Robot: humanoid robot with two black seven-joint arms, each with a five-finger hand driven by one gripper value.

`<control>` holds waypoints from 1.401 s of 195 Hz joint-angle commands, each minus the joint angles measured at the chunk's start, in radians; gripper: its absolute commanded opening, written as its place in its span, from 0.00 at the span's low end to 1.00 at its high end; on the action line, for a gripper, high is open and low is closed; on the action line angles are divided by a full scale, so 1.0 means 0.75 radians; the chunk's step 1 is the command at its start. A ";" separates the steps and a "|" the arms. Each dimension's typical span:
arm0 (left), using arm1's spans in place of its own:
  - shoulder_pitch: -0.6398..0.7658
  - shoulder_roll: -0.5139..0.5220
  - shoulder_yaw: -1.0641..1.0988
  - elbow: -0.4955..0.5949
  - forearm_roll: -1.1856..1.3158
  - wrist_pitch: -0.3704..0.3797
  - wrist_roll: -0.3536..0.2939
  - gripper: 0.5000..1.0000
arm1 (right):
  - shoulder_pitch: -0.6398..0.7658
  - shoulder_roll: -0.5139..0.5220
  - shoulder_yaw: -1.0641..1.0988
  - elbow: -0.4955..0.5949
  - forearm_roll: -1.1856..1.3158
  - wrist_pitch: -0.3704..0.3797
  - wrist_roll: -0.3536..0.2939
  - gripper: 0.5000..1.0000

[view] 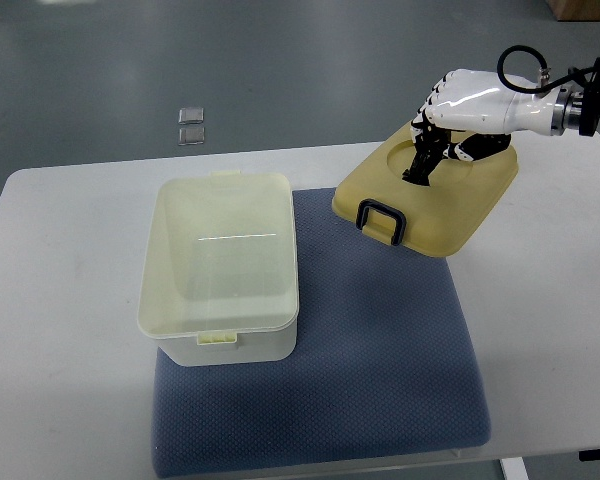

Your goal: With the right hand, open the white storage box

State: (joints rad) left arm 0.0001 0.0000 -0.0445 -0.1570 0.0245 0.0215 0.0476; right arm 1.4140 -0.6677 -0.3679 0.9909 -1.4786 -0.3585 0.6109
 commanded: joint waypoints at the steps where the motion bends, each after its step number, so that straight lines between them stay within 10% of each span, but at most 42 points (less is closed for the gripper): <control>1: 0.000 0.000 0.000 0.001 0.000 0.000 0.000 1.00 | -0.030 0.017 0.002 0.000 -0.002 -0.017 0.000 0.00; 118: 0.000 0.000 0.000 0.001 0.000 0.000 0.000 1.00 | -0.112 0.221 0.000 0.002 -0.111 -0.091 0.000 0.00; 133: 0.000 0.000 0.000 0.001 0.000 0.000 0.000 1.00 | -0.118 0.221 0.000 0.002 -0.113 -0.093 0.000 0.27; 163: 0.000 0.000 0.000 0.001 0.000 0.000 0.000 1.00 | -0.145 0.223 -0.006 0.000 -0.121 -0.086 0.000 0.42; 273: 0.000 0.000 0.000 -0.001 0.000 0.000 0.000 1.00 | -0.110 0.164 0.104 -0.010 -0.125 -0.048 0.000 0.48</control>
State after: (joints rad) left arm 0.0000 0.0000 -0.0445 -0.1567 0.0245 0.0215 0.0476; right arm 1.3088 -0.5287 -0.3550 0.9839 -1.5887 -0.4133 0.6109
